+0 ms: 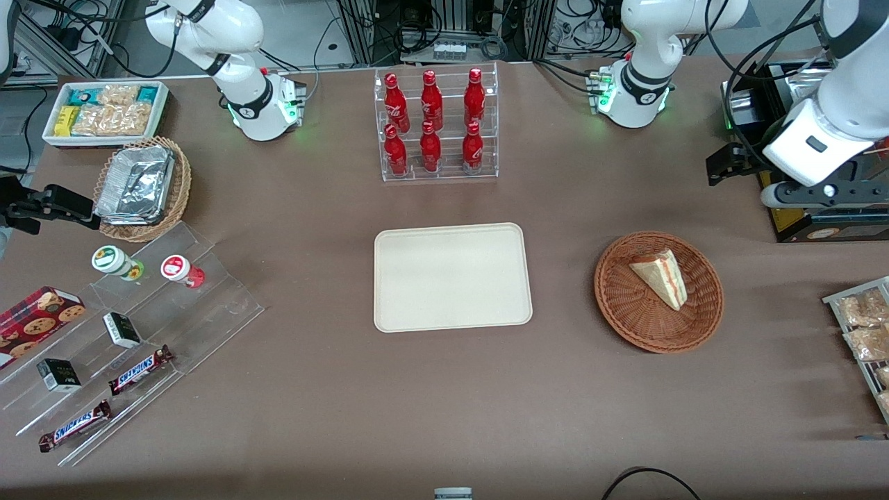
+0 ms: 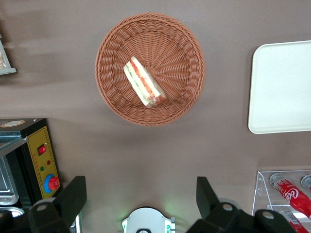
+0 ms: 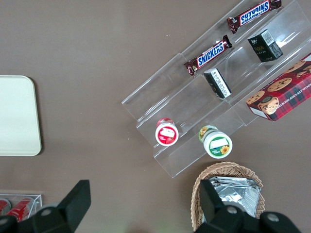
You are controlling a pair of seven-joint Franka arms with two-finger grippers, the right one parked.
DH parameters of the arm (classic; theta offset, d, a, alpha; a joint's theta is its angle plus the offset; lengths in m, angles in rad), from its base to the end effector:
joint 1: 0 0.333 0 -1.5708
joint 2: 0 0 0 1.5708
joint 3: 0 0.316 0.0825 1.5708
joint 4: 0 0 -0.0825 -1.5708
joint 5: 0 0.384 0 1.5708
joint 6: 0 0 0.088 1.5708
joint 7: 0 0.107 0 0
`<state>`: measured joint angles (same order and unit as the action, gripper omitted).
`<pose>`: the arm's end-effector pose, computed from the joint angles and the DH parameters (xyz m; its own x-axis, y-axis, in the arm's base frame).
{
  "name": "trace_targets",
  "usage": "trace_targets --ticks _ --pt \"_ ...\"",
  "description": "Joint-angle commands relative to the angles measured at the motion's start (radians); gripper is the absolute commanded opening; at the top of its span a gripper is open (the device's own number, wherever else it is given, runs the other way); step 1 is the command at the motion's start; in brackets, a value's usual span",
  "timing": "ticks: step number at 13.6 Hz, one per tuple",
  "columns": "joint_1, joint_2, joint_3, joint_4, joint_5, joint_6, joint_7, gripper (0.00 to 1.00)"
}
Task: Place sandwich from basket to tray
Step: 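Move the open left gripper over the sandwich in the wicker basket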
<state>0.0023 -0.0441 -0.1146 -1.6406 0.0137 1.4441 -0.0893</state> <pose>0.5220 -0.0586 0.6057 0.9885 -0.0191 -0.1498 -0.0242 -0.9992 -0.0322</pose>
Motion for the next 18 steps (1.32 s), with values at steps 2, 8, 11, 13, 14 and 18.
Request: trace_targets --ticks 2,8,11,13,14,18 --pt "0.009 0.017 -0.007 0.022 -0.003 -0.018 0.013 1.00" --pt "-0.007 0.063 -0.020 -0.091 -0.012 0.100 0.008 1.00" --pt "-0.007 0.066 -0.020 -0.215 -0.011 0.252 -0.003 1.00" --pt "-0.005 0.067 -0.019 -0.295 -0.008 0.362 -0.006 1.00" --pt "-0.004 0.069 -0.017 -0.336 -0.006 0.419 -0.006 1.00" --pt "0.007 0.128 -0.011 -0.383 -0.004 0.532 -0.009 1.00"
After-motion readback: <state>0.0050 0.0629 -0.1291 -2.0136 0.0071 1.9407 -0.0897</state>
